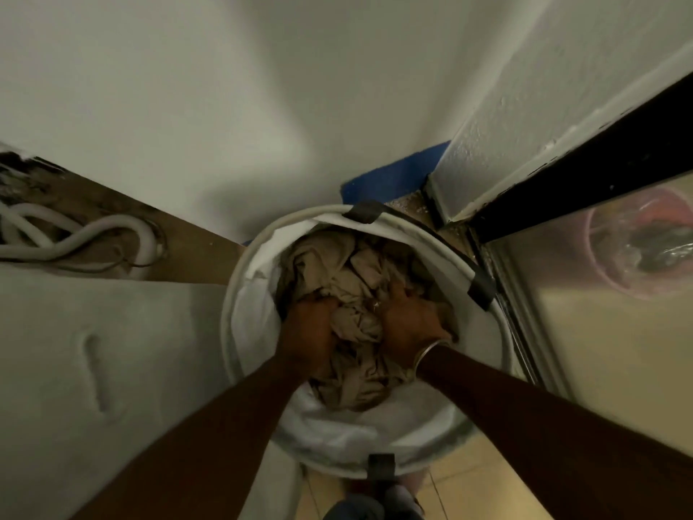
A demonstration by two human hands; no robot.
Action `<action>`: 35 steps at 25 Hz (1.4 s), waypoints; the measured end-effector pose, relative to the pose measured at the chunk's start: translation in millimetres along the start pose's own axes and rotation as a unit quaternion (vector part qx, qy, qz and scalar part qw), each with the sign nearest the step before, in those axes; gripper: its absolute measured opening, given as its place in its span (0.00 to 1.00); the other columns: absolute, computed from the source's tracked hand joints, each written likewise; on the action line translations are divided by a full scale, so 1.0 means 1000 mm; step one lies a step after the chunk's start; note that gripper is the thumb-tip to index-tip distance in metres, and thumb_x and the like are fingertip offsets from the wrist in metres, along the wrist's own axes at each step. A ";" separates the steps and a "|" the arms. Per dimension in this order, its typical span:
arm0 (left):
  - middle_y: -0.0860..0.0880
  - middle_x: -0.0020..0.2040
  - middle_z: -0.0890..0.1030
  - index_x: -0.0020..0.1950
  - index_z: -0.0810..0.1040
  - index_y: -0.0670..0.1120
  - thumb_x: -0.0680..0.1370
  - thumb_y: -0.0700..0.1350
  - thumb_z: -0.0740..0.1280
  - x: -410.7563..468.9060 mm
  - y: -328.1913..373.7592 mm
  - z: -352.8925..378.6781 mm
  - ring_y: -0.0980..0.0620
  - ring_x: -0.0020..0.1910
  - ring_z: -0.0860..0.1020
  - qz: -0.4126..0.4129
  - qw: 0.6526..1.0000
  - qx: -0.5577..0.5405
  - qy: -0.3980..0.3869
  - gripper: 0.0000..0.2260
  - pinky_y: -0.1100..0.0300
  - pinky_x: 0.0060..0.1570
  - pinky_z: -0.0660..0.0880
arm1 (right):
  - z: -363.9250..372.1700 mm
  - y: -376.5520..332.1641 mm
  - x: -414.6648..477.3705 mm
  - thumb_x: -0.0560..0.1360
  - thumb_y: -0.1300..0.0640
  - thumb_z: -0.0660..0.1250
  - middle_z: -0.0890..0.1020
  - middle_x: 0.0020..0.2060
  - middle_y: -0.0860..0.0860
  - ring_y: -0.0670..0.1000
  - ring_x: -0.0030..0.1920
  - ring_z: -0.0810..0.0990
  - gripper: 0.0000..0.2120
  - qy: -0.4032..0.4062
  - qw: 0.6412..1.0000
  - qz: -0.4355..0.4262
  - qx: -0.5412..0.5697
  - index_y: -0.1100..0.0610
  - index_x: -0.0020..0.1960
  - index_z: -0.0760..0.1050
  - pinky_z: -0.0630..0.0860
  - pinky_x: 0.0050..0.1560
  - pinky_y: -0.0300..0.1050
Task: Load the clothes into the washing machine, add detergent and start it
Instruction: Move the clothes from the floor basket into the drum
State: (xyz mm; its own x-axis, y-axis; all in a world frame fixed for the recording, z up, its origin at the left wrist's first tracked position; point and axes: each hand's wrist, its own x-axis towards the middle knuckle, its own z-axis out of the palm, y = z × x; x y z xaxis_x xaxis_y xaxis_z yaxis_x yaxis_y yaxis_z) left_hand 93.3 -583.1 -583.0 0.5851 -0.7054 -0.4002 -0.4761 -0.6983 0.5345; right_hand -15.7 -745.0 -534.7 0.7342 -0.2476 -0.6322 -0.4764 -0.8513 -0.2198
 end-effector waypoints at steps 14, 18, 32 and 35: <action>0.57 0.54 0.82 0.58 0.81 0.55 0.73 0.57 0.66 -0.167 0.182 -0.303 0.59 0.52 0.79 0.071 0.989 -0.050 0.122 0.15 0.62 0.56 0.76 | -0.267 -0.090 -0.245 0.70 0.35 0.65 0.65 0.72 0.55 0.56 0.71 0.68 0.34 0.181 0.976 -0.072 0.100 0.42 0.74 0.63 0.66 0.69 0.48; 0.56 0.40 0.82 0.43 0.82 0.52 0.67 0.58 0.65 -0.205 0.231 -0.374 0.59 0.38 0.77 0.072 0.983 -0.045 0.164 0.13 0.62 0.39 0.73 | -0.324 -0.113 -0.296 0.67 0.42 0.70 0.69 0.68 0.56 0.59 0.59 0.77 0.28 0.233 0.964 -0.082 0.101 0.46 0.65 0.71 0.76 0.54 0.50; 0.51 0.35 0.82 0.40 0.83 0.48 0.70 0.48 0.69 -0.462 0.338 -0.552 0.51 0.38 0.80 0.128 0.920 -0.005 0.369 0.05 0.57 0.37 0.76 | -0.430 -0.242 -0.542 0.64 0.52 0.70 0.74 0.46 0.53 0.60 0.43 0.79 0.17 0.463 0.861 -0.177 0.115 0.47 0.53 0.78 0.67 0.37 0.41; 0.49 0.38 0.83 0.44 0.85 0.48 0.71 0.46 0.70 -0.526 0.343 -0.587 0.50 0.39 0.79 0.102 0.911 -0.004 0.398 0.05 0.56 0.40 0.76 | -0.445 -0.288 -0.589 0.63 0.53 0.69 0.74 0.45 0.51 0.59 0.43 0.79 0.18 0.484 0.846 -0.196 0.112 0.47 0.53 0.78 0.68 0.38 0.41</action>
State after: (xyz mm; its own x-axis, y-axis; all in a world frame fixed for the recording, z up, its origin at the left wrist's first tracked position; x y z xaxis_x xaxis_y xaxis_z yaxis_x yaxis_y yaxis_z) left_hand 7.8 -379.5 248.0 0.7775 -0.5054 0.3742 -0.6254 -0.5587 0.5448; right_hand -95.5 -560.1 231.9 0.8575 -0.3217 0.4015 -0.1052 -0.8736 -0.4752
